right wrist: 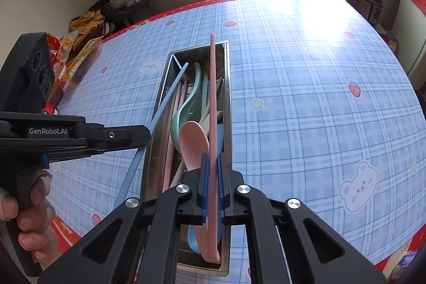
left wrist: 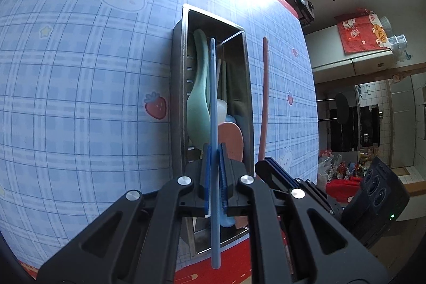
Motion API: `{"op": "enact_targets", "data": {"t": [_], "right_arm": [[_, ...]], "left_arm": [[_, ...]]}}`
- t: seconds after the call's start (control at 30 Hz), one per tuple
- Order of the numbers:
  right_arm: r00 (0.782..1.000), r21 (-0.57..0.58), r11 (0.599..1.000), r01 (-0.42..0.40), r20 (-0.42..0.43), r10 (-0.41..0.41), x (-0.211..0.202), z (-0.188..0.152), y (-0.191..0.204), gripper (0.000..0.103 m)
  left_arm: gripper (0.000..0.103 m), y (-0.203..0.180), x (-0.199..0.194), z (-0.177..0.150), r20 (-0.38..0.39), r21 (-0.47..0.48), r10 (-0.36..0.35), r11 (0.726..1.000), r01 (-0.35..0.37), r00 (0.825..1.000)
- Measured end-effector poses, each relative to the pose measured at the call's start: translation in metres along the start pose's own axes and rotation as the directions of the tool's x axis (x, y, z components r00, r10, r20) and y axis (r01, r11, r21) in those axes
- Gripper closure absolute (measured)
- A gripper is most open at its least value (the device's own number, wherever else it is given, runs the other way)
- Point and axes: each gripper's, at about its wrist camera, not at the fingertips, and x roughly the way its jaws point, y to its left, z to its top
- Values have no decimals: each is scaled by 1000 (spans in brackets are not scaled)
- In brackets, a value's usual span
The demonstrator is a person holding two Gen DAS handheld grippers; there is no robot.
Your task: Organize utensils
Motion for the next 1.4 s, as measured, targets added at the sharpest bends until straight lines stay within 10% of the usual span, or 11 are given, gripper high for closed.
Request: {"op": "enact_targets", "data": {"t": [0.83, 1.4], "right_arm": [[999, -17, 1000, 19, -36, -20, 14, 8, 7, 92], [997, -36, 999, 29, 67, -26, -55, 30, 27, 6]], "left_arm": [[82, -16, 8, 9, 53, 68, 40, 997, -43, 998], [12, -11, -92, 6, 295, 239, 160, 942, -235, 942]]}}
